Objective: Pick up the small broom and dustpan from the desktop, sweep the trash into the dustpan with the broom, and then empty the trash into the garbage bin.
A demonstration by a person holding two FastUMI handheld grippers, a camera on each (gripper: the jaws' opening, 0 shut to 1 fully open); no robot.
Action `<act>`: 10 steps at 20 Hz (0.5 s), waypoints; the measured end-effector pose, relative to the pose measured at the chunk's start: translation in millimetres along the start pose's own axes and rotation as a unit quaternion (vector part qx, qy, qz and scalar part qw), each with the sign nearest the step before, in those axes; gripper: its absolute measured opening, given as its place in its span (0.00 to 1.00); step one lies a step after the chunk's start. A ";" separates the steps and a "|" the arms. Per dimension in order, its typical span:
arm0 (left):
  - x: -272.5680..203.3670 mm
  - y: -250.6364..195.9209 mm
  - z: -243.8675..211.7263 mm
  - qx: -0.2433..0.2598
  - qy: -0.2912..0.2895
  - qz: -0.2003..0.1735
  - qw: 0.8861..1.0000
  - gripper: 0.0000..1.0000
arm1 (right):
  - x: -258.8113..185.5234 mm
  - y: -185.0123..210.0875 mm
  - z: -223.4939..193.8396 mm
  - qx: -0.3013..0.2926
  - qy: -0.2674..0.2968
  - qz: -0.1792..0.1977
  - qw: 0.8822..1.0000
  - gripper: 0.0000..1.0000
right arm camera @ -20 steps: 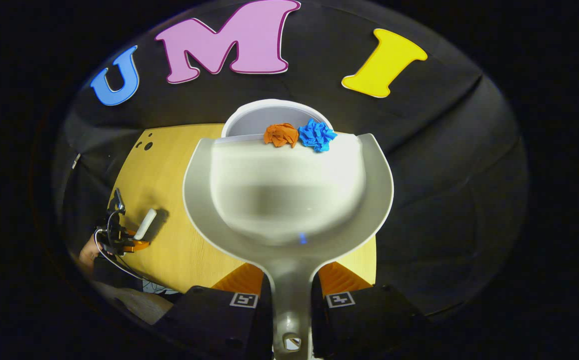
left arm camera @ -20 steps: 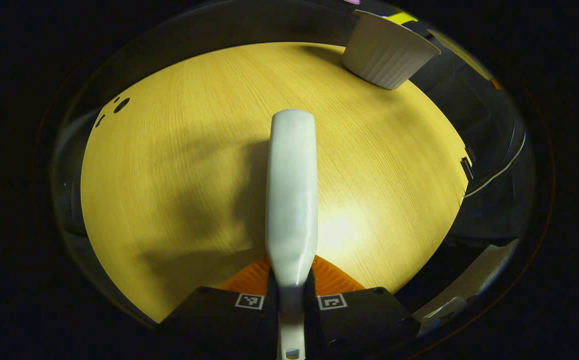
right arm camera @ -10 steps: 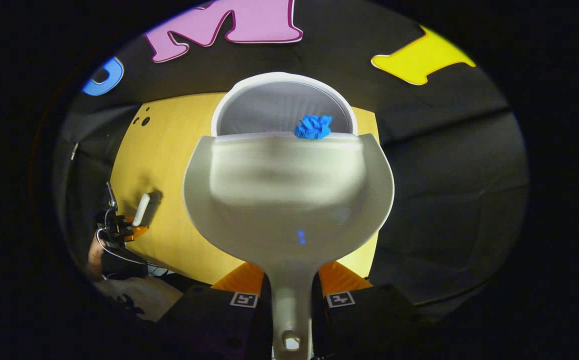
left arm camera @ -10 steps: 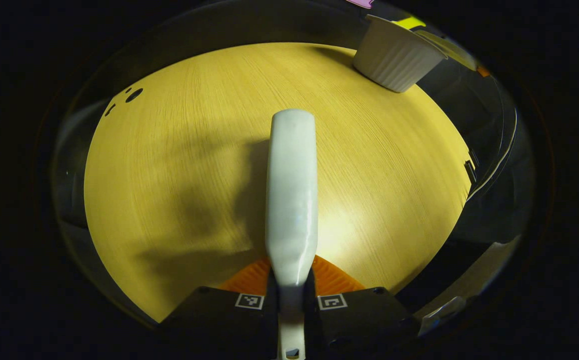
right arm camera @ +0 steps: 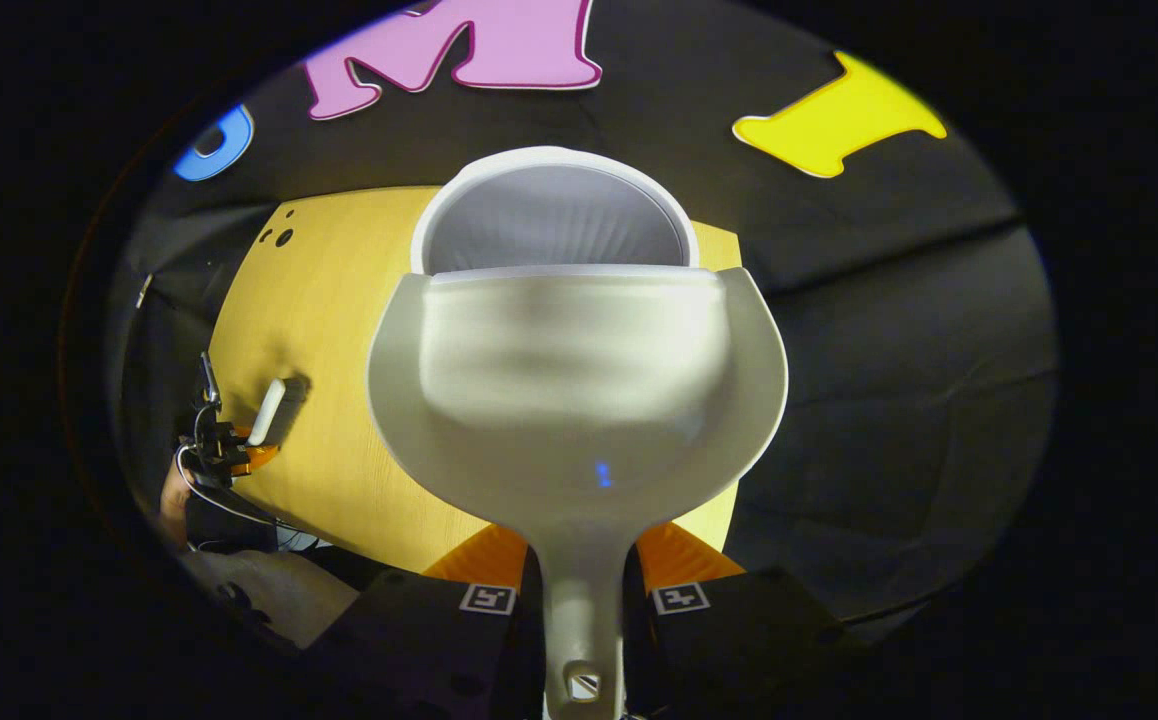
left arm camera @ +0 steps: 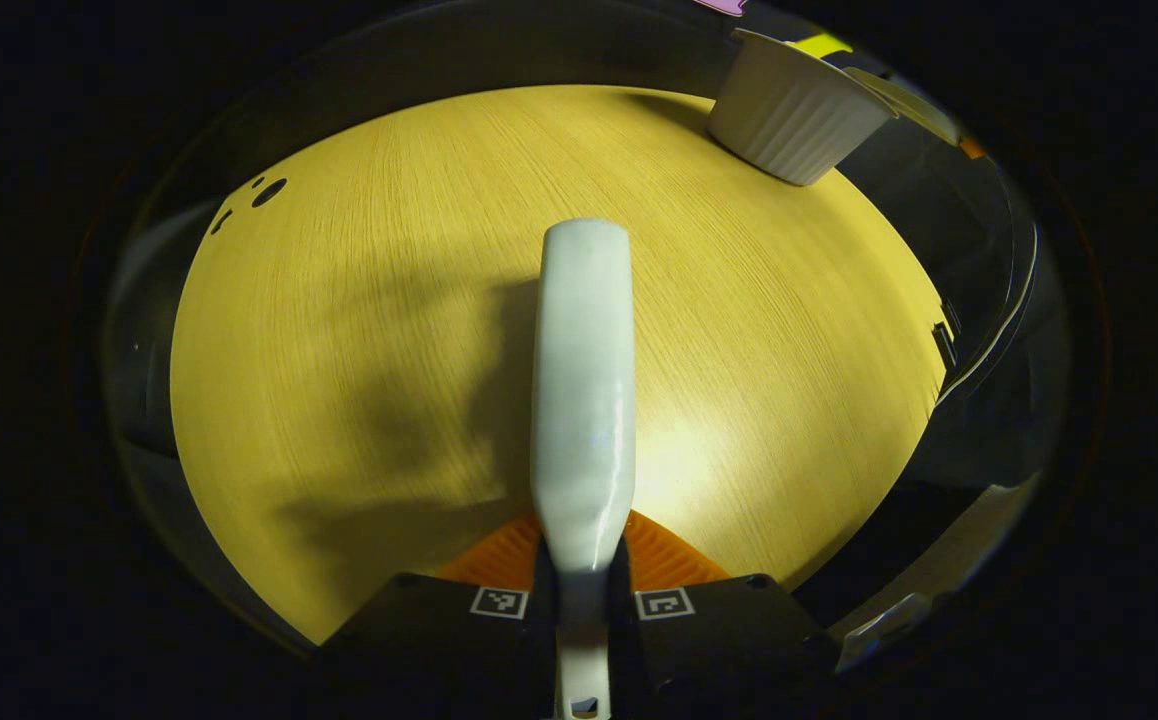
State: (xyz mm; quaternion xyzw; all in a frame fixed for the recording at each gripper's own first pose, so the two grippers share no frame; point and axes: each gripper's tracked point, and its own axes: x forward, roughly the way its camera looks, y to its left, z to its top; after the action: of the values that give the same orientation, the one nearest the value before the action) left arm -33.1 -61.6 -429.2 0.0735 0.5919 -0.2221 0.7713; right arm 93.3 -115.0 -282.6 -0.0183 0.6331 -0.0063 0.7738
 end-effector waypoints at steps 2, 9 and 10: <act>-2.3 1.2 -1.0 0.000 0.001 0.005 1.000 0.24 | -12.4 13.5 -2.0 0.003 -0.024 0.016 1.000 0.34; -7.6 2.9 -2.2 -0.002 0.004 0.019 1.000 0.25 | -54.3 76.8 -33.4 -0.047 -0.090 0.060 0.993 0.34; -7.8 2.7 -2.9 -0.002 0.004 0.021 1.000 0.25 | -54.3 89.7 -41.9 -0.050 -0.093 0.070 0.992 0.34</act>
State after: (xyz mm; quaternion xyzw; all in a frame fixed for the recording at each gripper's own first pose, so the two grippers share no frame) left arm -36.1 -56.0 -423.0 0.0850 0.5939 -0.2043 0.7735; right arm 40.2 -24.5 -241.0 -0.0136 0.5577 0.0811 0.8260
